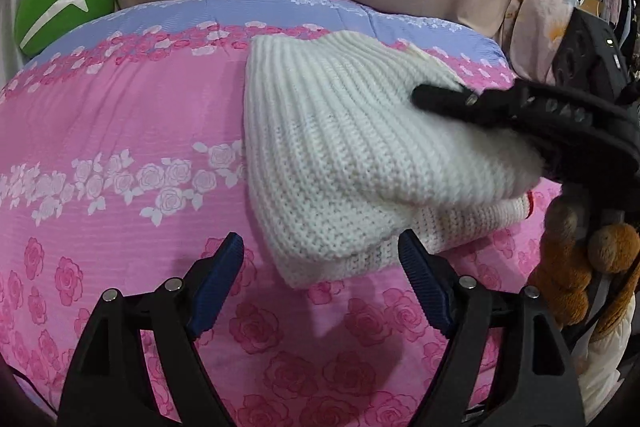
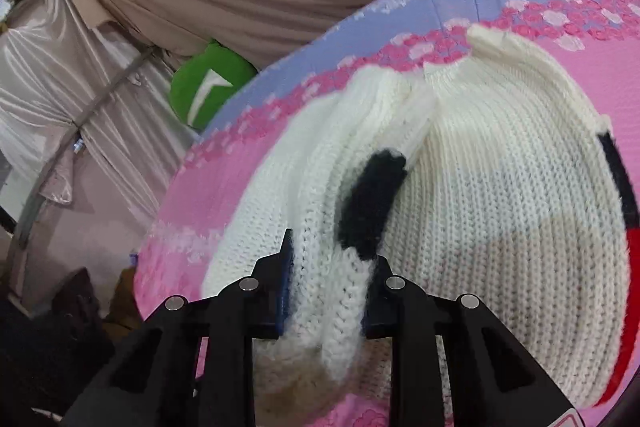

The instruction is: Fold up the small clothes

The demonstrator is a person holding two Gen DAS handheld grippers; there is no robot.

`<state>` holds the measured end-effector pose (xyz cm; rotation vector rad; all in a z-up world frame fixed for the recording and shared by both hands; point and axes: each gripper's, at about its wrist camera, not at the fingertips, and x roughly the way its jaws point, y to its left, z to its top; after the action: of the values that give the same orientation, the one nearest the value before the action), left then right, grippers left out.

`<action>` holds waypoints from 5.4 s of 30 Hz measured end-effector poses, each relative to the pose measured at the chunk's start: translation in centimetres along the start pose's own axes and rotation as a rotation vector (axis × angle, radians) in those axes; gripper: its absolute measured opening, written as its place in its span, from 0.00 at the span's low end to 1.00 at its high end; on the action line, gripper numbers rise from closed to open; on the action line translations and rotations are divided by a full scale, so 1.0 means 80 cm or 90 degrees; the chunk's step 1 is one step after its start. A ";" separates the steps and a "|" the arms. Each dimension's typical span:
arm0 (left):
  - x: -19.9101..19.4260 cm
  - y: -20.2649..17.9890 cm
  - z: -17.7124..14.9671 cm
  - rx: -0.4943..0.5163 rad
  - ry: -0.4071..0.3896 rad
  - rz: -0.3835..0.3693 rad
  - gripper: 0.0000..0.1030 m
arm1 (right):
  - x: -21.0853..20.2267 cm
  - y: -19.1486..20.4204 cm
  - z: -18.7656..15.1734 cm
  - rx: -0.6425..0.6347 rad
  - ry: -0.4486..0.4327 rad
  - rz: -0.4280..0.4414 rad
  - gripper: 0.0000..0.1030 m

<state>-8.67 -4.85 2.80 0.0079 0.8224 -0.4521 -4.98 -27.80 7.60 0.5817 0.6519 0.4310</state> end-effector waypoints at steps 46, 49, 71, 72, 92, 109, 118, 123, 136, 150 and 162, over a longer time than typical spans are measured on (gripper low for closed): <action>0.057 -0.064 0.038 -0.001 0.033 -0.060 0.83 | -0.115 -0.075 -0.023 -0.007 -0.100 -0.173 0.33; 0.021 -0.063 0.040 0.005 -0.004 -0.078 0.83 | -0.133 -0.067 -0.051 -0.010 -0.094 -0.174 0.45; 0.087 -0.061 0.023 -0.031 0.051 -0.020 0.85 | -0.106 -0.081 -0.079 -0.036 -0.021 -0.268 0.12; 0.082 -0.062 0.024 -0.027 0.047 -0.015 0.85 | -0.112 -0.076 -0.075 -0.039 -0.032 -0.266 0.16; 0.072 -0.036 0.080 -0.068 -0.005 0.018 0.83 | -0.084 -0.040 0.082 -0.107 -0.151 -0.201 0.03; 0.034 -0.061 0.078 -0.027 -0.039 0.014 0.83 | -0.098 -0.058 -0.010 -0.060 -0.076 -0.199 0.29; 0.070 -0.060 0.068 -0.019 0.003 0.052 0.85 | -0.104 -0.030 -0.027 -0.119 -0.083 -0.288 0.19; 0.071 -0.066 0.064 -0.012 0.001 0.061 0.85 | -0.063 -0.058 -0.046 -0.129 -0.022 -0.346 0.19; 0.060 -0.079 0.065 0.001 -0.014 0.097 0.84 | -0.037 -0.080 0.090 -0.079 -0.020 -0.262 0.53; 0.073 -0.079 0.066 0.002 -0.009 0.099 0.88 | -0.019 -0.113 0.075 -0.031 -0.017 -0.271 0.20; 0.050 -0.062 0.047 -0.012 0.006 0.074 0.88 | -0.080 -0.031 -0.081 -0.143 0.015 -0.368 0.17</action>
<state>-5.59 -11.53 3.34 0.0402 0.8313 -0.3349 -13.44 -30.80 4.63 0.1580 0.7477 -0.0327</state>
